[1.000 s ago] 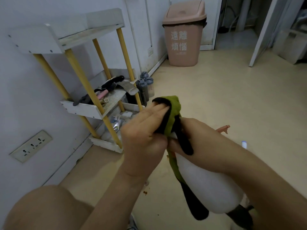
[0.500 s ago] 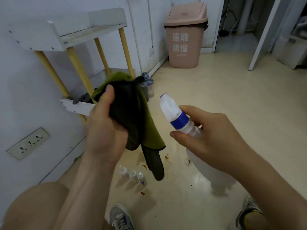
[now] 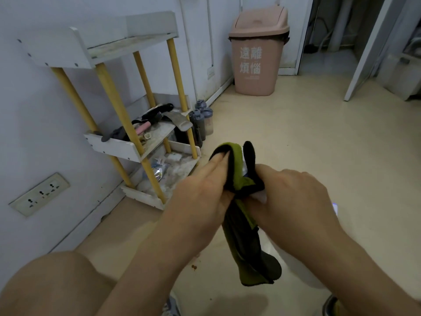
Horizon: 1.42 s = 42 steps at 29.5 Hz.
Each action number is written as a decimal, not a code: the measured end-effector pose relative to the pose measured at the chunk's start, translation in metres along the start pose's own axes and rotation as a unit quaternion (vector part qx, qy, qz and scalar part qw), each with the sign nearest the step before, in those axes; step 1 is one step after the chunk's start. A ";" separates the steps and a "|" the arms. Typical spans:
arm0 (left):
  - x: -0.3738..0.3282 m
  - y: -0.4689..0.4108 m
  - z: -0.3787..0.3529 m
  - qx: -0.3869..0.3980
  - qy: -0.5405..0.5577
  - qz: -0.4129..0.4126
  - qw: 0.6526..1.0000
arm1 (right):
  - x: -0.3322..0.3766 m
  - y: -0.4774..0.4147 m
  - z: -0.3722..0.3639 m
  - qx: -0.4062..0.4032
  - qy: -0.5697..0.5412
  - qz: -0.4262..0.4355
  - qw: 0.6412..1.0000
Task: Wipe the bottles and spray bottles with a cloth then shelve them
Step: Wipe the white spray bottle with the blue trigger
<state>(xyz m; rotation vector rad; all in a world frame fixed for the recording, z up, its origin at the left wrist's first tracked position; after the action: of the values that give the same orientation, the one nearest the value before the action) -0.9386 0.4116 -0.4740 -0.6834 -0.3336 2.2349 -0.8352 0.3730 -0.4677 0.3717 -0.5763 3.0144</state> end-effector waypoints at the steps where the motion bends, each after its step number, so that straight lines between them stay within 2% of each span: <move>1: 0.003 -0.001 0.003 -0.014 -0.002 0.007 1.000 | 0.004 0.001 0.000 -0.024 -0.009 0.009 1.000; 5: -0.003 0.001 0.009 -0.084 -0.072 -0.014 0.994 | 0.006 0.001 -0.017 -0.010 -0.040 0.000 0.999; 8: -0.014 0.008 0.019 -0.160 -0.087 -0.067 0.981 | -0.003 -0.003 -0.026 0.058 -0.180 -0.026 0.982; 10: -0.014 0.014 0.033 -0.204 0.006 -0.070 0.976 | -0.005 -0.005 -0.022 0.060 -0.209 -0.029 0.976; 11: -0.004 0.015 0.045 -0.230 0.119 -0.023 0.966 | -0.006 -0.006 -0.017 0.038 -0.177 -0.024 0.983; 12: 0.011 0.016 0.053 -0.243 0.250 0.053 0.936 | -0.006 -0.007 -0.008 -0.006 -0.114 -0.015 0.993; 13: 0.028 0.017 0.051 -0.234 0.358 0.128 0.895 | -0.005 -0.007 -0.002 -0.043 -0.044 -0.006 0.998; 14: 0.038 0.016 0.048 -0.215 0.403 0.181 0.871 | -0.003 -0.006 0.000 -0.068 -0.001 0.005 0.998; 16: 0.052 0.011 0.040 -0.139 0.390 0.242 0.877 | 0.008 -0.001 0.000 -0.099 0.035 0.032 0.994; 19: 0.056 0.001 0.022 -0.003 0.354 0.288 0.890 | 0.032 0.011 0.000 -0.141 0.076 0.088 0.983; 21: 0.059 0.000 0.009 0.038 0.327 0.316 0.890 | 0.040 0.011 -0.002 -0.145 0.102 0.115 0.977; 24: 0.062 -0.002 0.004 -0.028 0.201 0.334 0.920 | 0.029 -0.005 -0.013 -0.130 0.145 0.134 0.972; 26: 0.056 0.001 -0.006 -0.035 0.180 0.340 0.922 | 0.020 -0.014 -0.020 -0.106 0.149 0.135 0.974; 31: 0.053 0.011 -0.033 0.005 0.259 0.341 0.904 | 0.001 -0.019 -0.026 -0.101 0.159 0.117 0.975; 33: 0.050 0.014 -0.048 0.059 0.323 0.340 0.881 | -0.009 -0.021 -0.028 -0.105 0.142 0.099 0.979; 35: 0.048 0.020 -0.055 0.085 0.335 0.339 0.875 | -0.017 -0.025 -0.026 -0.111 0.135 0.082 0.981; 36: 0.051 0.022 -0.051 0.059 0.343 0.346 0.871 | -0.021 -0.027 -0.023 -0.116 0.135 0.078 0.981; 38: 0.061 0.021 -0.037 -0.018 0.402 0.361 0.842 | -0.027 -0.027 -0.018 -0.116 0.135 0.071 0.981; 40: 0.064 0.014 -0.028 -0.039 0.471 0.336 0.815 | -0.022 -0.022 -0.017 -0.112 0.129 0.079 0.982; 42: 0.056 0.003 -0.024 -0.012 0.458 0.303 0.835 | -0.007 -0.012 -0.016 -0.121 0.133 0.101 0.979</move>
<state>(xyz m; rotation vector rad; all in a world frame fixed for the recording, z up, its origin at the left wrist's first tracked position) -0.9583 0.4510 -0.5157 -1.9673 0.4001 2.1241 -0.8307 0.3903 -0.4800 -0.1085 -0.9918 3.0521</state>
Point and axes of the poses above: each hand's wrist, its own y-axis away from the middle knuckle, its own z-axis out of the back of the hand, x = y × z, the point moved 9 cm from there along -y, towards the middle knuckle, and after that the axes turned 3 degrees about x, right-handed, at the moved point
